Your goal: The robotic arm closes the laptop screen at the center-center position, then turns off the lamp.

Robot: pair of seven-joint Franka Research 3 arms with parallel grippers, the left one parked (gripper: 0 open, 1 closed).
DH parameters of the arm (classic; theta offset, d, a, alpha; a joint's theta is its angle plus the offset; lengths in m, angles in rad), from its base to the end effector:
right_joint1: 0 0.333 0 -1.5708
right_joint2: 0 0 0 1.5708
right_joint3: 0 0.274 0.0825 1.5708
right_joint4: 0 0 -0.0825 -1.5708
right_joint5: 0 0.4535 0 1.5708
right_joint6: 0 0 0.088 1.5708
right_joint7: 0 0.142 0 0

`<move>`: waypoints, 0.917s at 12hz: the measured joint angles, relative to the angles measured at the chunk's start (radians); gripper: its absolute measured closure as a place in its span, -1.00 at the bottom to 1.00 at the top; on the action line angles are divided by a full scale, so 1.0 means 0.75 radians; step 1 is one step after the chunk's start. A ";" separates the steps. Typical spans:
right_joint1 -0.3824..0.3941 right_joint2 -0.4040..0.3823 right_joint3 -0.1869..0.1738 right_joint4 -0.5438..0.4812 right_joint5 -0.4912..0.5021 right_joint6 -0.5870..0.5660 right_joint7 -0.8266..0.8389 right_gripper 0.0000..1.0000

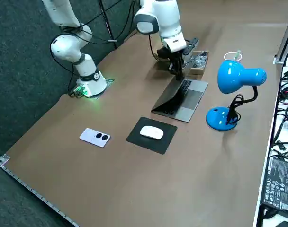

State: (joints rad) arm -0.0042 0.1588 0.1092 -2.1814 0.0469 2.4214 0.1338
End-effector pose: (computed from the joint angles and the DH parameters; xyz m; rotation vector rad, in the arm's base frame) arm 0.6037 0.0664 0.2005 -3.0789 0.0999 -0.1162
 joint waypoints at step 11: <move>-0.001 0.300 -0.002 0.060 -0.001 0.279 0.000 0.97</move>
State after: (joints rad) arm -0.0053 0.3841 0.1077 -2.1367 0.0461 2.6305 0.1338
